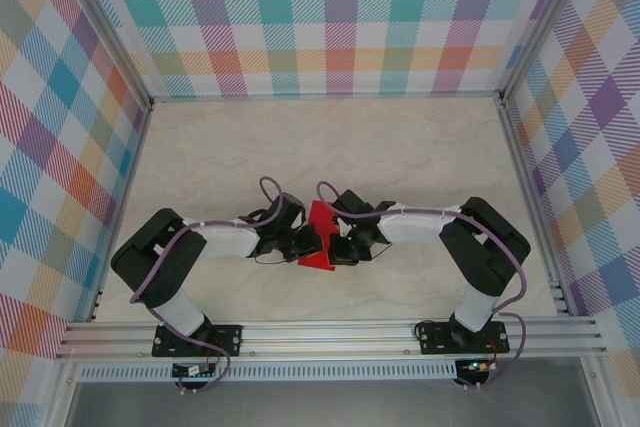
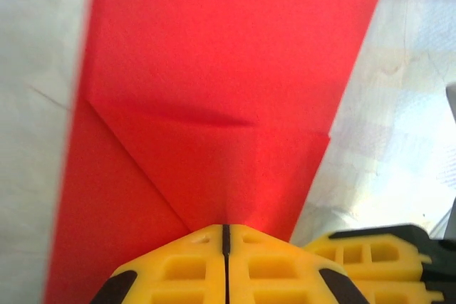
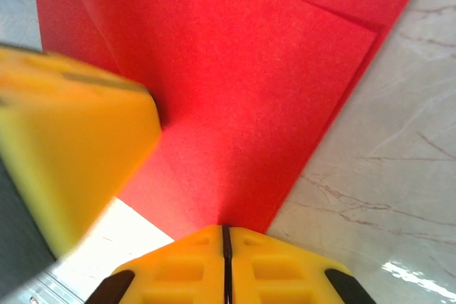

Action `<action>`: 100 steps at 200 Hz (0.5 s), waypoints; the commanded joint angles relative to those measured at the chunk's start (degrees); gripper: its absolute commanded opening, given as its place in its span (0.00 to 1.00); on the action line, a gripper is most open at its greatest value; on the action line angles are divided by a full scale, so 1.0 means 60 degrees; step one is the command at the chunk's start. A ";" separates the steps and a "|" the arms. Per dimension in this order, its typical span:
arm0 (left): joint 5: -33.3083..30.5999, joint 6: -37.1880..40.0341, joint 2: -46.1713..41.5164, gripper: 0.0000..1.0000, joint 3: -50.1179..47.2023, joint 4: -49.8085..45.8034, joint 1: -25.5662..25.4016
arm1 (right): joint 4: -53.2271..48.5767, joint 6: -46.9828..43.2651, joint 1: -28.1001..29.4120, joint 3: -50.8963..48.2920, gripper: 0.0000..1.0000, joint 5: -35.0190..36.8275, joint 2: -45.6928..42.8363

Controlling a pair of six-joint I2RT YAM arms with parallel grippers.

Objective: Fold a paper plane with a square sheet of paper (pick it up from the middle)

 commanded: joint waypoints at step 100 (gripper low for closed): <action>-0.0719 0.0821 0.0626 0.07 0.0537 -0.0930 0.1741 | -0.1722 -0.0142 0.0099 -0.0638 0.09 0.1558 0.1189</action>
